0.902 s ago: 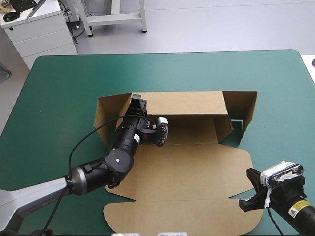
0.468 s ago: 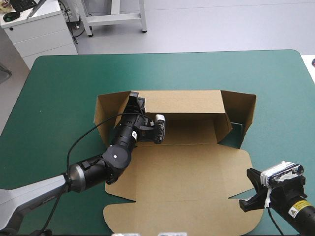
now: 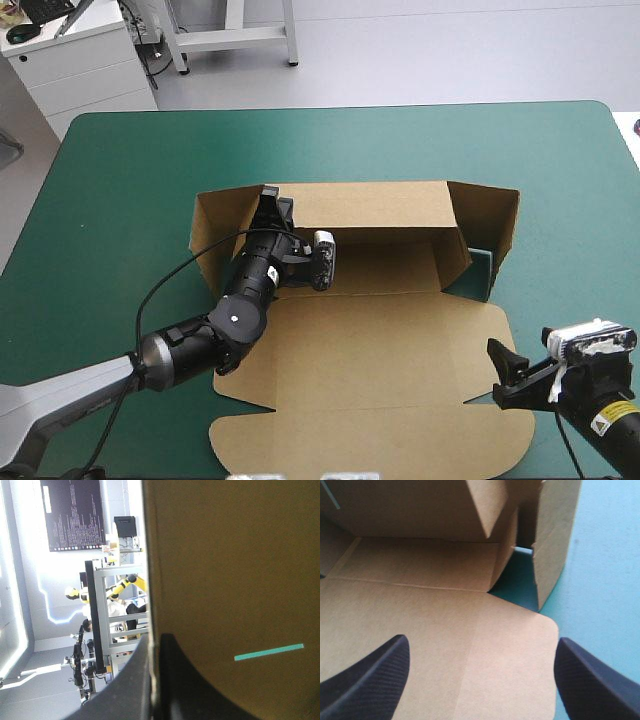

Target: Fold the box

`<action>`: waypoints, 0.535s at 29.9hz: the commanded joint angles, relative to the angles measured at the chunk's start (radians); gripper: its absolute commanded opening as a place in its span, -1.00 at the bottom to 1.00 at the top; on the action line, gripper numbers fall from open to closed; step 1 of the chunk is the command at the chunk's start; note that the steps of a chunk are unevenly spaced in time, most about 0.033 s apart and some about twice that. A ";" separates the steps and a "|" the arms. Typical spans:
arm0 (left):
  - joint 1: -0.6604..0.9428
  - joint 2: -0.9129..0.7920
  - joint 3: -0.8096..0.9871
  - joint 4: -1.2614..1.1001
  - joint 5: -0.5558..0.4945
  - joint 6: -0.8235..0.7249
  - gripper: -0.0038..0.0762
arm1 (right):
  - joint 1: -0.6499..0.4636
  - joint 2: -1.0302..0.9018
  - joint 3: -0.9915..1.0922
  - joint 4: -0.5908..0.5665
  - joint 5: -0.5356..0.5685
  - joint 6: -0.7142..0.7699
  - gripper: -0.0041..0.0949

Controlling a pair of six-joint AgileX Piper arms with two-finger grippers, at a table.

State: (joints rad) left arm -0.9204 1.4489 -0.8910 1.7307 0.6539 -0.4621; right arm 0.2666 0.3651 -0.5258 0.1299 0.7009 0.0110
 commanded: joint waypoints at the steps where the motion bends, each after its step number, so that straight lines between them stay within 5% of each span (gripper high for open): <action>1: 0.003 -0.035 -0.019 0.072 0.055 -0.001 -0.93 | -0.008 0.095 -0.121 -0.108 -0.021 0.128 0.67; 16: 0.003 -0.035 -0.019 0.072 0.085 -0.001 -0.93 | -0.050 0.720 -0.729 -0.283 0.179 0.161 0.67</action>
State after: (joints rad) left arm -0.9204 1.4489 -0.8877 1.7200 0.6887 -0.4621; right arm 0.2506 0.9986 -1.1073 -0.1139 0.8855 0.1863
